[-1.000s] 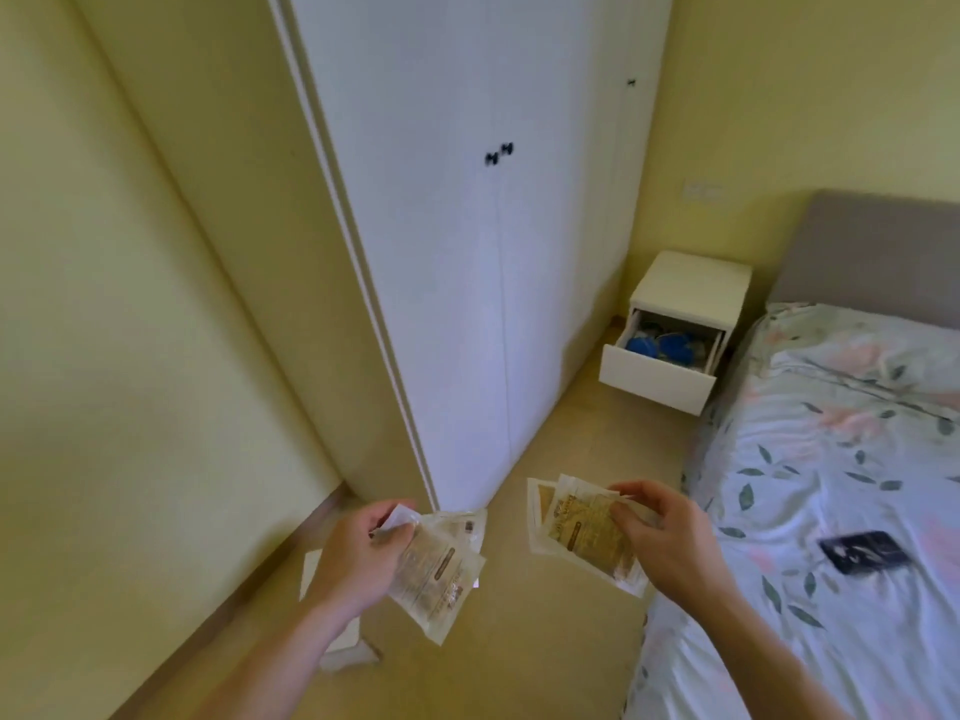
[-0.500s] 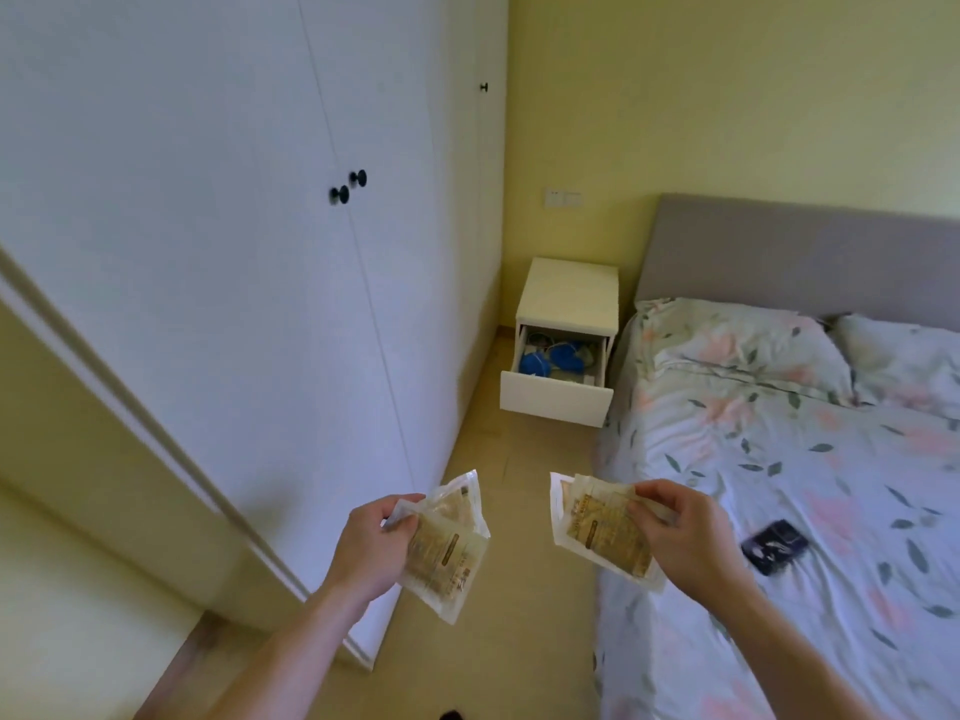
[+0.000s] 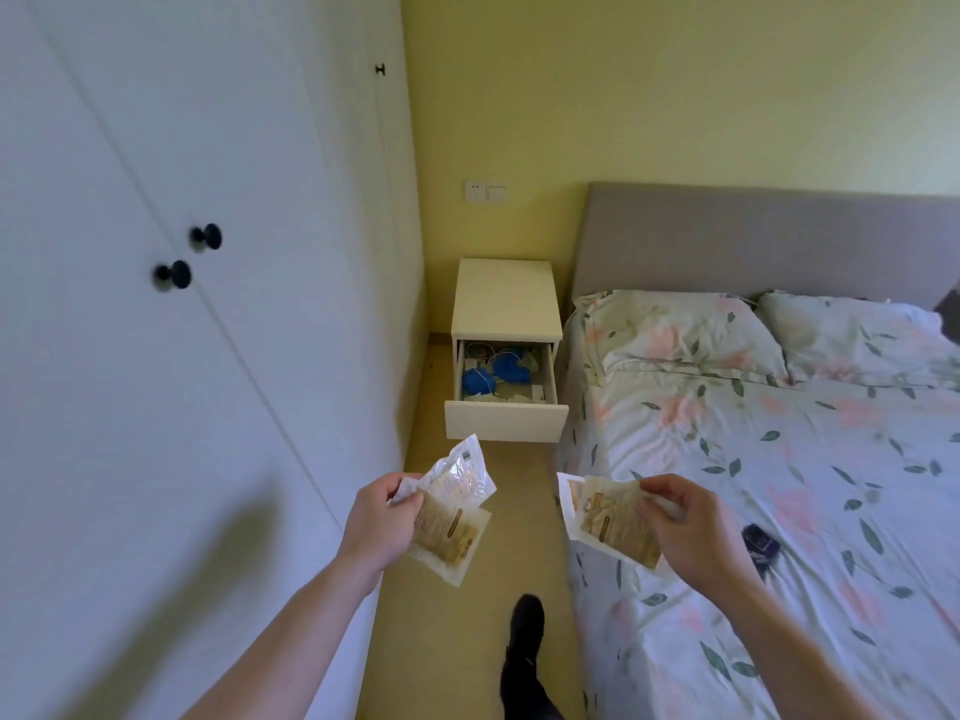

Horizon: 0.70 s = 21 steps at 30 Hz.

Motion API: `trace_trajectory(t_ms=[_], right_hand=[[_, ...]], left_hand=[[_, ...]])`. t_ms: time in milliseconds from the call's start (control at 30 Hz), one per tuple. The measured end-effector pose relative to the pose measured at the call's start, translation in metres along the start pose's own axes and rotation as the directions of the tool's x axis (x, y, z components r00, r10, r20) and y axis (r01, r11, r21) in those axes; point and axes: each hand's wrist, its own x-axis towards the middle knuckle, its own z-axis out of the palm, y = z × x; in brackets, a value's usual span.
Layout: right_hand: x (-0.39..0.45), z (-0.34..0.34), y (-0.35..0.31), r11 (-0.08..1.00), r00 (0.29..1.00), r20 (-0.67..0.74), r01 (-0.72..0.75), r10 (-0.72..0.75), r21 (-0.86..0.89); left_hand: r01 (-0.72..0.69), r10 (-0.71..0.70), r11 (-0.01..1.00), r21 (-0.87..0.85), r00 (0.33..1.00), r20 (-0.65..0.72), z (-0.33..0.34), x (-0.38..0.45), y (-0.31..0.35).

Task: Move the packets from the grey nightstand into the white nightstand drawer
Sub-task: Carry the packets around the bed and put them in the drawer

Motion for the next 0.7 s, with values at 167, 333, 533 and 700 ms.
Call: trace_trajectory(t_ms=[167, 333, 533, 700], right_hand=[[0.089, 0.025, -0.006, 1.0, 0.999, 0.028, -0.024, 0.024, 0.009], [0.193, 0.042, -0.015, 0.999, 0.996, 0.076, -0.045, 0.044, 0.007], [0.309, 0.057, -0.023, 0.999, 0.994, 0.105, -0.041, 0.042, -0.017], [0.374, 0.061, -0.03, 0.999, 0.994, 0.103, -0.029, 0.032, -0.031]], left_hand=[[0.015, -0.015, 1.0, 0.015, 1.0, 0.009, 0.015, 0.087, 0.022], [0.087, -0.087, 0.995, 0.038, 0.996, -0.008, 0.03, 0.175, 0.048], [0.139, -0.136, 0.989, 0.053, 0.989, -0.056, 0.041, 0.263, 0.078], [0.207, -0.204, 0.975, 0.081, 0.978, -0.049, 0.057, 0.325, 0.086]])
